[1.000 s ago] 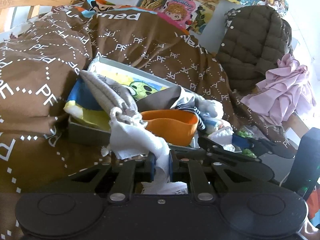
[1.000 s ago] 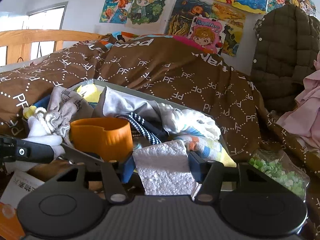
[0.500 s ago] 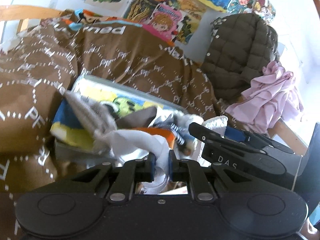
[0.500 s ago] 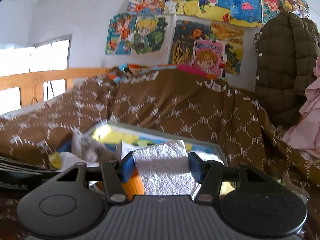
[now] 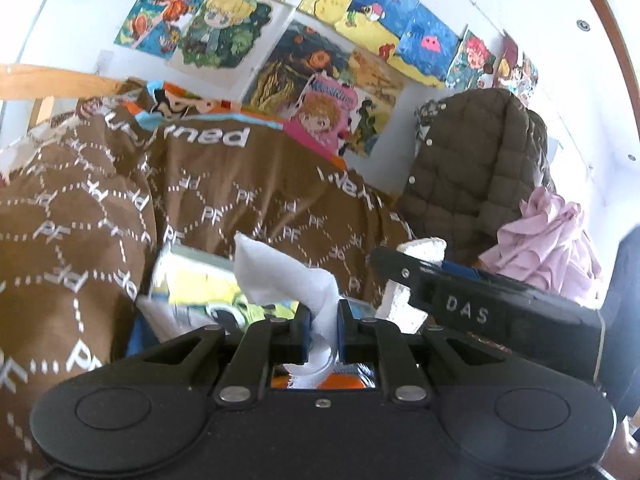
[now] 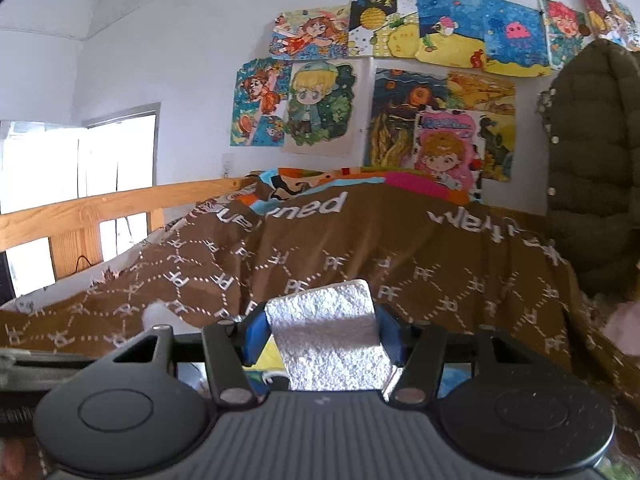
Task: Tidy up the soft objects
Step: 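Lift the tissue and towel and carry both over the frog tray, then lower the tissue and towel into the tray and open both tools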
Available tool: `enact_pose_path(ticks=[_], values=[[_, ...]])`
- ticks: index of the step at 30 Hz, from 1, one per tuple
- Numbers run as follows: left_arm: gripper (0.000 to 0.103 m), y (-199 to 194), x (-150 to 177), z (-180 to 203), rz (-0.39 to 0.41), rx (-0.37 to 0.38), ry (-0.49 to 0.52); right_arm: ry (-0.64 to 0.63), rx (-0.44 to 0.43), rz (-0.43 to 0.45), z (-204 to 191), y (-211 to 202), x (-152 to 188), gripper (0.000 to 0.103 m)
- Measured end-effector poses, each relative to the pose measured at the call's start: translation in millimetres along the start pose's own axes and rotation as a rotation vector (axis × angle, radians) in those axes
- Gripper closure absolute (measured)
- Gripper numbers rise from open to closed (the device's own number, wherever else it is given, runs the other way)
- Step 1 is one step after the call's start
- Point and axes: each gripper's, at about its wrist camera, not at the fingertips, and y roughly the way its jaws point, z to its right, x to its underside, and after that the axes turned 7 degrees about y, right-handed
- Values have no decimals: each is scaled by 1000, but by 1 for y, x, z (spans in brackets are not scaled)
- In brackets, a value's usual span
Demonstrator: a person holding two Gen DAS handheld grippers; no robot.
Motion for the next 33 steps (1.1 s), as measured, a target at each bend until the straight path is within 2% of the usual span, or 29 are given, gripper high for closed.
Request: enact_pose_path(ticks=[4, 13, 20, 33], values=[[90, 12, 7, -17, -16, -3, 3, 57, -20, -58, -6, 26, -3, 42], [90, 29, 24, -54, -76, -9, -103, 178, -8, -220, -3, 69, 18, 42], [90, 38, 34, -70, -123, -13, -178, 188, 1, -268, -4, 79, 25, 41], [86, 40, 34, -60, -167, -59, -132, 155, -1, -307, -11, 86, 31, 40]])
